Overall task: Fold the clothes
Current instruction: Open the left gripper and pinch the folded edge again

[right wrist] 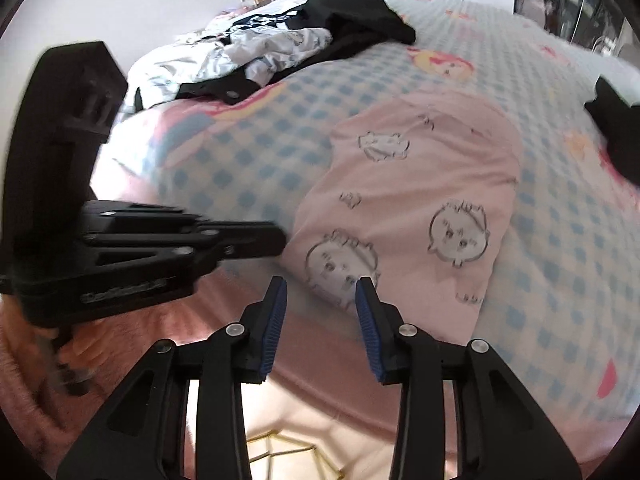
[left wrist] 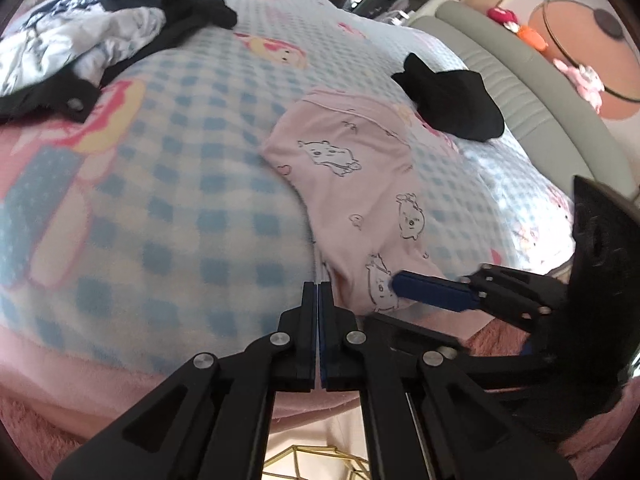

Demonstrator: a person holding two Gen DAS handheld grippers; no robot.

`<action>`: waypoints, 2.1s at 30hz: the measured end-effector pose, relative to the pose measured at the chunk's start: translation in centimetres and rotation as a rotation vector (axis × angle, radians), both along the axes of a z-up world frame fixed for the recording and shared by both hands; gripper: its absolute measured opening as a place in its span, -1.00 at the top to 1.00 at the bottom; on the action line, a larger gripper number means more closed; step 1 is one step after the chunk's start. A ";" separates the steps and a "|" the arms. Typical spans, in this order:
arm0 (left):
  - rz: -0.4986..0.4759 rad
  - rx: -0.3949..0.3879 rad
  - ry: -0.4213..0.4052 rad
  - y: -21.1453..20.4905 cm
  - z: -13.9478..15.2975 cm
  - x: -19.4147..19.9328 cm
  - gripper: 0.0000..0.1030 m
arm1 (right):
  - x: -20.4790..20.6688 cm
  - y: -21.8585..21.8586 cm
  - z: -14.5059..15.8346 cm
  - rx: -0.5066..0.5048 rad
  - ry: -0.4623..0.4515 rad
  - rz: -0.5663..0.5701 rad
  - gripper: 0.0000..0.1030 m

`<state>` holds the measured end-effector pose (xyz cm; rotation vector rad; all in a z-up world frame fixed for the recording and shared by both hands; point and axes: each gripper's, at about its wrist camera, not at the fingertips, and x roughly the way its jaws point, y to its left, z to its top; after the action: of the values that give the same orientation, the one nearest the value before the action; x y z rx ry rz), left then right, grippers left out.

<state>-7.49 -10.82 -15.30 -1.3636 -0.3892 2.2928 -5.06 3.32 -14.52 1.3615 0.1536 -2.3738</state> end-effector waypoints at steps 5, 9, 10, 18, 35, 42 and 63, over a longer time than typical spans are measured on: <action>0.006 0.041 -0.004 -0.3 0.0 0.2 0.96 | -0.9 0.5 -0.6 0.003 0.029 -0.037 0.32; -0.023 0.108 -0.033 0.0 -0.3 -0.2 0.95 | -1.5 3.1 -1.1 -0.134 -0.034 -0.139 0.34; -0.022 0.113 -0.031 0.1 -0.2 -0.3 0.95 | -1.4 3.5 -1.1 -0.154 -0.040 -0.146 0.34; -0.083 0.064 0.010 2.8 0.2 -1.2 0.95 | -1.0 4.5 -0.7 -0.181 -0.042 -0.163 0.34; -0.210 -0.179 0.170 4.6 1.3 -0.3 0.63 | -0.9 5.7 -0.5 -0.220 -0.059 -0.184 0.34; -0.310 -0.201 0.195 6.3 1.6 -0.2 0.66 | -1.0 5.9 -0.6 -0.237 -0.070 -0.187 0.34; -0.458 -0.208 0.106 8.0 0.4 -1.3 0.56 | -1.5 6.9 -1.5 -0.200 -0.091 -0.214 0.34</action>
<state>-8.80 -2.80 -14.86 -1.2598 0.1868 2.0447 -6.54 10.21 -16.05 1.4466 -0.2610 -2.4130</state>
